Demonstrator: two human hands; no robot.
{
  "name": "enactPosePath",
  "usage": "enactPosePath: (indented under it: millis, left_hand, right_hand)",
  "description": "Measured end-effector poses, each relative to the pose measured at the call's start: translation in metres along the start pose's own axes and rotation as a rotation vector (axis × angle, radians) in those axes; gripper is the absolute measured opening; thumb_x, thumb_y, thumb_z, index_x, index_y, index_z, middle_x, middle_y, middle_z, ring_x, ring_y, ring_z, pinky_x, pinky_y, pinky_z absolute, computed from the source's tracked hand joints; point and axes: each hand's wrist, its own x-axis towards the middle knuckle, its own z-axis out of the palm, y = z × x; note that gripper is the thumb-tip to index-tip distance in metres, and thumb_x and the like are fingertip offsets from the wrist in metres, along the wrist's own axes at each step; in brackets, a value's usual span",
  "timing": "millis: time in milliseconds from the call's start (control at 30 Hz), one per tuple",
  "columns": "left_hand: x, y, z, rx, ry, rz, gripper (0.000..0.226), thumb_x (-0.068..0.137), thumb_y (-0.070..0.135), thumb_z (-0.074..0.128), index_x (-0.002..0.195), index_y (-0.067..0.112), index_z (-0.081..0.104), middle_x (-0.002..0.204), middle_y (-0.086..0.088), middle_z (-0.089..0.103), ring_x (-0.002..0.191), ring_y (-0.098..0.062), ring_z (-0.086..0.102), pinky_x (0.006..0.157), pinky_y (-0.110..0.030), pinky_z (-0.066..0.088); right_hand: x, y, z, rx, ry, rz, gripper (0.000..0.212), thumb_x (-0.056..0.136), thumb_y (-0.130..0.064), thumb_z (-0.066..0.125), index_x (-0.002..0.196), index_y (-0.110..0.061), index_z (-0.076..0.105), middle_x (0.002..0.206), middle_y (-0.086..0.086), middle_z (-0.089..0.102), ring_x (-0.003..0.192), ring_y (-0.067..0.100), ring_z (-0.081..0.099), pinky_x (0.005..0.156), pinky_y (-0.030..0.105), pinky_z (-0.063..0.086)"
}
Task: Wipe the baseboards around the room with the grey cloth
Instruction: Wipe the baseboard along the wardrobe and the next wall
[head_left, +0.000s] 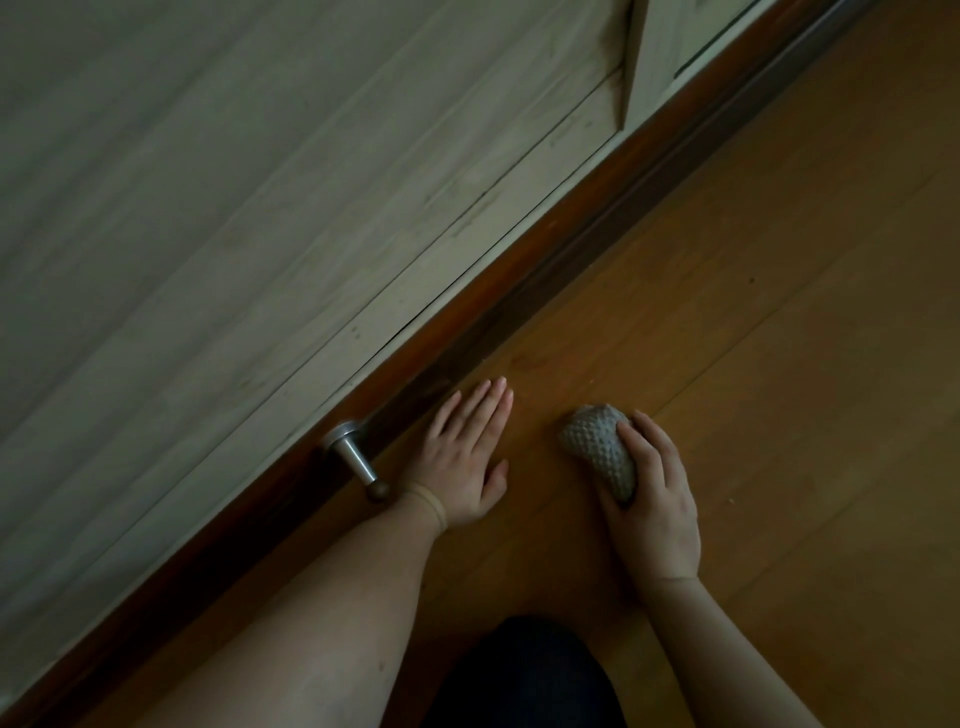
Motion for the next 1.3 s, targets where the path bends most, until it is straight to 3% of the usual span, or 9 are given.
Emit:
enactPosePath:
  millis: [100, 267, 467, 633, 767, 900, 1100, 1300]
  left_hand:
    - [0.001, -0.001, 0.000, 0.000, 0.001, -0.004, 0.079, 0.093, 0.047, 0.033, 0.159, 0.014, 0.003, 0.167, -0.006, 0.001, 0.154, -0.021, 0.000, 0.123, -0.046, 0.011]
    - [0.004, -0.002, 0.000, -0.008, 0.003, -0.004, 0.078, 0.095, 0.047, 0.032, 0.159, 0.017, 0.001, 0.167, -0.003, -0.003, 0.154, -0.018, -0.004, 0.124, -0.044, 0.006]
    - [0.003, -0.003, 0.001, -0.015, 0.020, 0.008, 0.079, 0.094, 0.048, 0.033, 0.159, 0.015, 0.003, 0.167, -0.005, 0.002, 0.154, -0.020, -0.001, 0.123, -0.045, 0.006]
    - [0.002, -0.001, -0.001, -0.033, 0.077, 0.022, 0.077, 0.092, 0.046, 0.036, 0.156, 0.012, 0.012, 0.164, -0.010, 0.020, 0.151, -0.022, 0.013, 0.120, -0.046, 0.012]
    - [0.003, -0.002, 0.000, -0.036, 0.091, 0.037, 0.077, 0.091, 0.046, 0.038, 0.156, 0.010, 0.016, 0.163, -0.011, 0.020, 0.151, -0.023, 0.015, 0.120, -0.047, 0.014]
    - [0.001, -0.003, 0.002, -0.033, 0.094, 0.042, 0.078, 0.091, 0.046, 0.039, 0.157, 0.010, 0.017, 0.164, -0.011, 0.017, 0.152, -0.023, 0.015, 0.120, -0.047, 0.014]
    - [0.001, -0.003, 0.004, -0.061, 0.089, 0.046, 0.076, 0.095, 0.046, 0.036, 0.158, 0.011, 0.014, 0.166, -0.008, 0.010, 0.153, -0.022, 0.009, 0.122, -0.046, 0.009]
    - [0.002, -0.003, 0.001, -0.054, 0.085, 0.039, 0.074, 0.096, 0.047, 0.032, 0.158, 0.012, 0.010, 0.166, -0.008, 0.009, 0.153, -0.022, 0.008, 0.121, -0.046, 0.011]
  right_hand:
    - [0.002, -0.003, -0.001, 0.006, 0.030, 0.007, 0.064, 0.082, -0.023, 0.073, 0.139, -0.020, 0.045, 0.148, 0.006, 0.039, 0.129, 0.020, 0.045, 0.096, 0.036, 0.044]
    - [0.006, -0.003, -0.005, 0.077, 0.053, 0.072, 0.061, 0.081, -0.023, 0.077, 0.134, -0.023, 0.048, 0.143, -0.001, 0.036, 0.124, -0.002, 0.031, 0.093, 0.034, 0.042]
    - [0.067, -0.029, 0.001, 0.139, 0.047, 0.002, 0.053, 0.084, -0.033, 0.074, 0.131, -0.023, 0.052, 0.127, -0.007, 0.049, 0.113, 0.001, 0.046, 0.089, 0.013, 0.038]
    - [0.110, -0.045, 0.018, 0.102, -0.081, -0.185, 0.053, 0.089, -0.031, 0.071, 0.136, -0.019, 0.051, 0.124, 0.001, 0.054, 0.111, 0.011, 0.053, 0.092, 0.029, 0.051]
    - [0.118, -0.042, 0.026, 0.105, -0.074, -0.213, 0.054, 0.087, -0.029, 0.075, 0.134, -0.016, 0.053, 0.124, 0.004, 0.054, 0.113, 0.015, 0.053, 0.094, 0.035, 0.052]
    - [0.123, -0.041, 0.028, 0.122, -0.045, -0.212, 0.050, 0.085, -0.030, 0.077, 0.128, -0.015, 0.057, 0.121, 0.004, 0.055, 0.111, 0.016, 0.054, 0.093, 0.034, 0.052]
    - [0.155, -0.029, 0.005, 0.060, -0.147, -0.294, 0.046, 0.085, -0.030, 0.076, 0.125, -0.014, 0.060, 0.120, 0.005, 0.057, 0.110, 0.018, 0.055, 0.092, 0.034, 0.049]
    - [0.204, 0.001, -0.036, 0.024, -0.029, -0.083, 0.048, 0.085, -0.029, 0.076, 0.128, -0.020, 0.056, 0.120, -0.007, 0.048, 0.109, 0.009, 0.049, 0.085, 0.015, 0.038]
